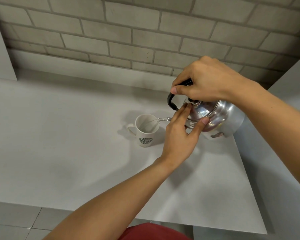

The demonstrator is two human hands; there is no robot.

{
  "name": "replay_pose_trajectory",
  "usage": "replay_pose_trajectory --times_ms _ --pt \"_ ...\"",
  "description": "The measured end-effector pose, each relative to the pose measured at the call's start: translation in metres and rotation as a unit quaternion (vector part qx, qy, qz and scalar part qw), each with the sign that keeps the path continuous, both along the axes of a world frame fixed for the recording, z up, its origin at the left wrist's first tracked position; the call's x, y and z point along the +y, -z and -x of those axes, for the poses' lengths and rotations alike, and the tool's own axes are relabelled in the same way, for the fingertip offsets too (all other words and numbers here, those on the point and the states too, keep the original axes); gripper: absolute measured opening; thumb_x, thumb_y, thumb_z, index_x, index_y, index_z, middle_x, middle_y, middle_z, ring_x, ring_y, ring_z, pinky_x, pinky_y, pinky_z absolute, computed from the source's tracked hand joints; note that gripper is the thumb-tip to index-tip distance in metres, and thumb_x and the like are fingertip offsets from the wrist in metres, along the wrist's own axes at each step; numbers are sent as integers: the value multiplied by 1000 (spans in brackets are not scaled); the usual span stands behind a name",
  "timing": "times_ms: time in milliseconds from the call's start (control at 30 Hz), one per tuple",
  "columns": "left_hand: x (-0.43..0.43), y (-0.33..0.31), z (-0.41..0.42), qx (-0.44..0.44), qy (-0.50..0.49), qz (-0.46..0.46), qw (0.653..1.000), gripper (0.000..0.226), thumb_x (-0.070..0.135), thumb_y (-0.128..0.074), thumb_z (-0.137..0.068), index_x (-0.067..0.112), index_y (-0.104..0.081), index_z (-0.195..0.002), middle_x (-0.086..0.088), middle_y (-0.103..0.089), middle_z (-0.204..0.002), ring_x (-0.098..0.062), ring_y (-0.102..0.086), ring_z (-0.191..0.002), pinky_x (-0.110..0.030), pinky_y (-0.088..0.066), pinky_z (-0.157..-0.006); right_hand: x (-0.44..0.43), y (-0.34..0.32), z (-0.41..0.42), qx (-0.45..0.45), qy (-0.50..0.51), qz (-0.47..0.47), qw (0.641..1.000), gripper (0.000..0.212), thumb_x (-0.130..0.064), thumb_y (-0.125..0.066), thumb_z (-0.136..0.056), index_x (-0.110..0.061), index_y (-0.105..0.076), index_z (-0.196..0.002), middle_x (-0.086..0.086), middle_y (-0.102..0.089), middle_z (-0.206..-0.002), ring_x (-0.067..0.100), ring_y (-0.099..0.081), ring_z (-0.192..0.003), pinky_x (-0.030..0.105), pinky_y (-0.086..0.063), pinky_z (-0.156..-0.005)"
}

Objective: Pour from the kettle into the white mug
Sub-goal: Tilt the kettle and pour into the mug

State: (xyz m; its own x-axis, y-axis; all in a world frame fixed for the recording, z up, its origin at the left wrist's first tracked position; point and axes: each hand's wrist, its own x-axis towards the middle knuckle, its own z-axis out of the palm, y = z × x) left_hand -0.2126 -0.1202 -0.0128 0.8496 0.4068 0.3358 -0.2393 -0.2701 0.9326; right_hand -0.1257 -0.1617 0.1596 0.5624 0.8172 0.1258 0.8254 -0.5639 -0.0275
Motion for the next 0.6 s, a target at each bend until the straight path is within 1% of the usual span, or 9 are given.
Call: replay_pose_trajectory --times_ms 67,100,133,200,300,367,433,500,600 --pt "0 0 0 -16 -3 7 1000 54 48 -70 -95 24 -58 -142 22 -57 -136 15 -52 -122 -16 -47 -100 0 0 0 -3 1 2 1000 21 -52 -65 -94 -42 -81 -102 -7 -80 -86 26 -68 -84 43 -57 -72" --pt "0 0 0 -22 -4 9 1000 52 47 -70 -95 25 -58 -141 25 -56 -131 19 -51 -119 -12 -46 -98 1 0 0 -4 1 3 1000 21 -52 -65 -94 -42 -81 -102 -7 -80 -86 27 -68 -84 43 -57 -72" --pt "1 0 0 -25 -5 10 1000 51 47 -70 -95 25 -59 -140 26 -56 -129 20 -50 -116 -10 -45 -96 1 1 0 -5 1 4 1000 21 -52 -64 -93 -42 -81 -102 -6 -80 -85 27 -68 -84 43 -57 -71" --pt "1 0 0 -29 -6 13 999 50 47 -70 -95 26 -59 -139 24 -60 -129 18 -52 -115 -9 -46 -93 2 1 0 -5 3 6 1000 22 -53 -63 -93 -42 -81 -101 -7 -79 -84 27 -68 -84 43 -57 -70" --pt "0 -1 0 -37 -5 18 999 48 48 -70 -95 29 -59 -138 29 -60 -124 18 -54 -114 -2 -42 -87 4 2 0 1 10 13 1000 23 -54 -62 -92 -43 -80 -102 -6 -79 -83 27 -68 -85 44 -57 -71" --pt "0 -1 -1 -36 -2 22 999 49 48 -69 -96 27 -59 -139 22 -62 -129 14 -56 -115 -4 -43 -84 6 1 -1 1 9 18 1000 24 -55 -62 -92 -43 -80 -102 -6 -79 -84 28 -69 -85 45 -58 -70" --pt "1 0 -3 -34 2 25 999 51 49 -69 -96 25 -60 -140 13 -64 -133 6 -59 -116 -8 -47 -82 7 1 -1 -3 4 22 1000 25 -55 -61 -91 -43 -80 -102 -5 -79 -84 29 -69 -85 45 -58 -70" --pt "2 0 -4 -31 4 28 999 51 48 -69 -96 24 -60 -140 11 -65 -133 2 -60 -116 -9 -48 -83 8 1 -2 -7 3 25 1000 25 -55 -61 -92 -43 -80 -102 -5 -79 -85 29 -69 -86 45 -58 -70" --pt "2 0 -3 -31 1 28 999 51 47 -69 -96 23 -61 -140 10 -65 -132 0 -61 -115 -6 -45 -82 9 1 -3 -9 3 30 1000 24 -54 -62 -92 -43 -80 -104 -5 -79 -86 29 -68 -86 44 -58 -69"
